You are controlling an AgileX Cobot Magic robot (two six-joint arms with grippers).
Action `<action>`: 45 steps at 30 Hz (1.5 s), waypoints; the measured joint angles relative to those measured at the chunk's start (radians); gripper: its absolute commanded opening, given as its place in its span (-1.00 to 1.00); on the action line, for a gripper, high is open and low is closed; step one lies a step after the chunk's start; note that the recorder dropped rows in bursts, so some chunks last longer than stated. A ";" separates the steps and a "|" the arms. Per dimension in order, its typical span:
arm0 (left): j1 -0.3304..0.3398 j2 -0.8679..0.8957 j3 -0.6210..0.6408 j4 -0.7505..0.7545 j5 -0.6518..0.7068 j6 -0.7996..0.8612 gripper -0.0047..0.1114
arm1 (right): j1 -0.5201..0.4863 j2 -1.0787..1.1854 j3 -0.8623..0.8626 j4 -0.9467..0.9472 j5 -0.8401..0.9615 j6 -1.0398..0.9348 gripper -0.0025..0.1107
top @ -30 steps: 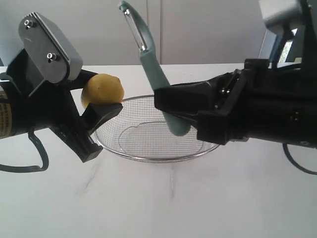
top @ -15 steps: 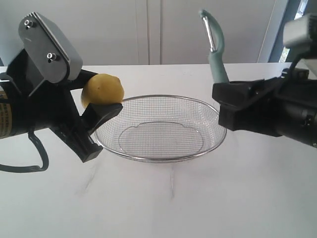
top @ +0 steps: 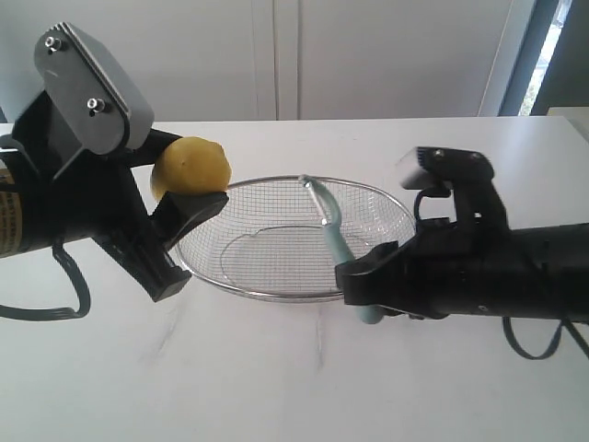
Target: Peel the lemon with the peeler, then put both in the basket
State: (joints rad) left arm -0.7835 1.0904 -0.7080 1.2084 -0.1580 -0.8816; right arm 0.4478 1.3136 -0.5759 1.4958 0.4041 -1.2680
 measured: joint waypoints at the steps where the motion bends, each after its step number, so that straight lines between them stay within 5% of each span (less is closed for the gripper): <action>1: 0.000 0.000 0.000 0.000 0.000 0.000 -0.92 | 0.000 0.024 -0.011 0.000 0.031 0.000 -0.96; 17: 0.000 0.000 0.000 0.000 0.000 0.000 -0.92 | 0.099 0.157 -0.129 0.073 0.218 -0.006 -0.96; 45: 0.000 0.000 0.000 0.000 0.000 0.000 -0.92 | 0.099 0.013 -0.129 0.071 0.194 -0.006 -0.96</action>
State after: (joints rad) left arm -0.7835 1.0904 -0.7080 1.2084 -0.1580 -0.8816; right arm 0.5471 1.3269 -0.7051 1.5669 0.5976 -1.2739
